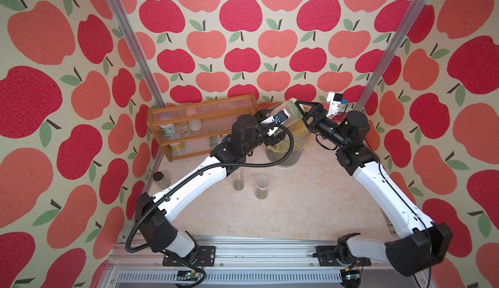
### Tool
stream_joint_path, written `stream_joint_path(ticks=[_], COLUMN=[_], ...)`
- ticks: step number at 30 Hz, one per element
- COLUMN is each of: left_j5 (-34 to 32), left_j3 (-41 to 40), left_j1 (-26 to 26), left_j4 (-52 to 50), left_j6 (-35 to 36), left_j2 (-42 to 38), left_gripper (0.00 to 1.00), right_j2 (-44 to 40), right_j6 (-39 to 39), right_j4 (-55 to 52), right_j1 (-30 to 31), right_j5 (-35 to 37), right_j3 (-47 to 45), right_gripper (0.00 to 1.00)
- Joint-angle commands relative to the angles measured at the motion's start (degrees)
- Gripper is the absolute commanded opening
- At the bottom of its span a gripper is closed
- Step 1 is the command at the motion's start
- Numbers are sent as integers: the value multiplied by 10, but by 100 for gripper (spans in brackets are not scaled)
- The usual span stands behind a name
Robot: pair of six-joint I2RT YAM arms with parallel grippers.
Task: Empty moldy mung beans from jars
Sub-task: Unscrew the lid from the jar.
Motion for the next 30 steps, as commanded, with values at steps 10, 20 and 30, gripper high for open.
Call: stream_joint_path(ticks=[10, 20, 30], left_j5=[1, -9, -13], left_j3=[-9, -18, 8], left_j1=[-8, -7, 1], left_j4=[77, 83, 54], left_j6=[3, 7, -48], left_j2=[-14, -17, -10], left_gripper=[38, 38, 38], right_j2=[23, 34, 24], right_j6=[60, 85, 68], right_j4=[96, 132, 153], right_j1=[6, 8, 9], right_j5=[-27, -35, -30], right_j3=[-20, -30, -38], right_gripper=[99, 83, 63])
